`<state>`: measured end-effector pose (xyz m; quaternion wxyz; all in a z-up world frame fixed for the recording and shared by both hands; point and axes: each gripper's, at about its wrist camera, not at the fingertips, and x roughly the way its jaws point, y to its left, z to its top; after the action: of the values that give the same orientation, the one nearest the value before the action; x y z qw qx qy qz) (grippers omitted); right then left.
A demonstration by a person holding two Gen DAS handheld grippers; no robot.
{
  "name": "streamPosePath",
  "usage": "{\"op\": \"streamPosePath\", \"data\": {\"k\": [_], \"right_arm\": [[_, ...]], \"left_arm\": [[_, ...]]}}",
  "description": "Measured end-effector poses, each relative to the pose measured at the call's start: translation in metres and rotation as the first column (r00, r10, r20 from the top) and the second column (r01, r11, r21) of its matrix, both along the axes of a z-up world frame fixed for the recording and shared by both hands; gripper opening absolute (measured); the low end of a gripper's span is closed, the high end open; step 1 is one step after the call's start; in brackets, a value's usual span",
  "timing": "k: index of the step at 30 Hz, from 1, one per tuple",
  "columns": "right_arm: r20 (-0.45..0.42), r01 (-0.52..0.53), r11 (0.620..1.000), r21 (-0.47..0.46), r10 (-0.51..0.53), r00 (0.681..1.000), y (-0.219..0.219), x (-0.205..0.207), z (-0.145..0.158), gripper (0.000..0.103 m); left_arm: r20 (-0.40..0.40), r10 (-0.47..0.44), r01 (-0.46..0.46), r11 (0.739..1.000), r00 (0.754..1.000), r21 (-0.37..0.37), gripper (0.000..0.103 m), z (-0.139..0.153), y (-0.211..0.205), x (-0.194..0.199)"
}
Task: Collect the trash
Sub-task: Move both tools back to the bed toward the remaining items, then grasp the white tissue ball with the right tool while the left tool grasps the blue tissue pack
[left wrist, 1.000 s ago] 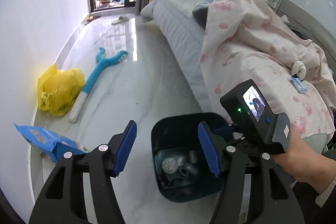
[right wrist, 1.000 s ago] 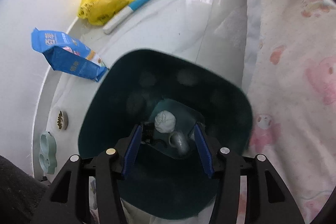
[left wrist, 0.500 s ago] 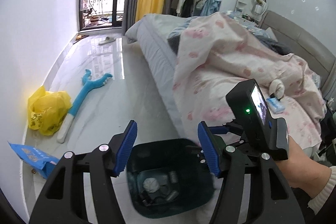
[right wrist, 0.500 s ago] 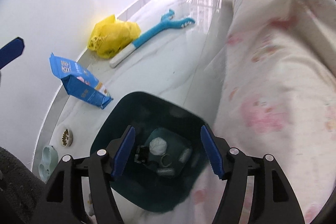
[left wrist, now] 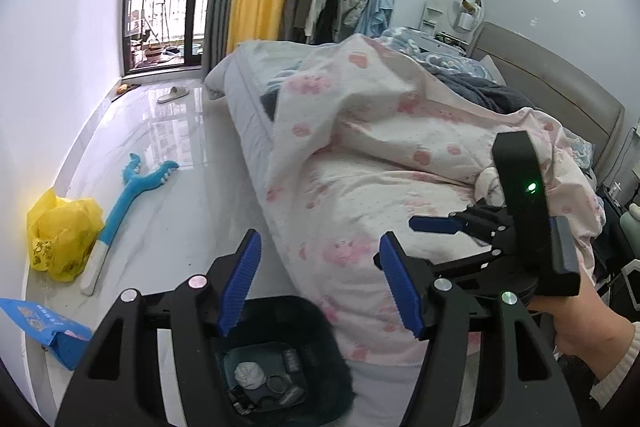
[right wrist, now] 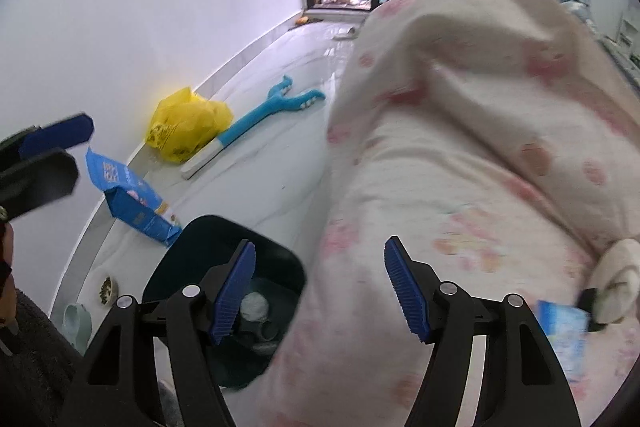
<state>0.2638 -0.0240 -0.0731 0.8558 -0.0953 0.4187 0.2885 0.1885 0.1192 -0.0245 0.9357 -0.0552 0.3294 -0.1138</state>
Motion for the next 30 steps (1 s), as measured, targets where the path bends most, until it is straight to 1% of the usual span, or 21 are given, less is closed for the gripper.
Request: {"op": "streamPosePath", "data": {"k": [3, 6, 11, 14, 16, 26, 30], "right_arm": [[0.027, 0.013, 1.0, -0.006, -0.013, 1.0, -0.018, 0.002, 0.006, 0.069], [0.048, 0.025, 1.0, -0.015, -0.024, 0.999, -0.035, 0.006, 0.01, 0.069], [0.109, 0.062, 0.997, -0.035, -0.058, 0.992, -0.064, 0.008, 0.022, 0.07], [0.125, 0.088, 0.996, -0.032, -0.083, 0.989, -0.082, 0.01, 0.024, 0.07], [0.121, 0.103, 0.995, -0.011, -0.101, 0.987, -0.097, 0.015, 0.024, 0.07], [0.173, 0.176, 0.984, 0.014, -0.176, 0.969, -0.154, 0.033, 0.028, 0.07], [0.173, 0.197, 0.98, 0.011, -0.196, 0.965, -0.171, 0.042, 0.024, 0.07]], "left_arm": [[0.002, -0.015, 0.015, 1.0, 1.0, 0.003, 0.069, 0.001, -0.015, 0.004], [0.004, -0.023, 0.023, 1.0, 1.0, 0.019, 0.074, 0.0, -0.03, 0.009], [-0.012, -0.043, 0.043, 0.999, 0.999, 0.017, 0.077, -0.006, -0.053, 0.018], [-0.013, -0.057, 0.057, 0.998, 0.998, 0.009, 0.08, -0.008, -0.064, 0.023], [-0.01, -0.066, 0.066, 0.998, 0.998, 0.009, 0.083, -0.009, -0.073, 0.025], [-0.017, -0.122, 0.123, 0.992, 0.992, 0.004, 0.083, -0.018, -0.114, 0.039], [-0.023, -0.146, 0.146, 0.989, 0.989, 0.005, 0.086, -0.024, -0.132, 0.044]]}}
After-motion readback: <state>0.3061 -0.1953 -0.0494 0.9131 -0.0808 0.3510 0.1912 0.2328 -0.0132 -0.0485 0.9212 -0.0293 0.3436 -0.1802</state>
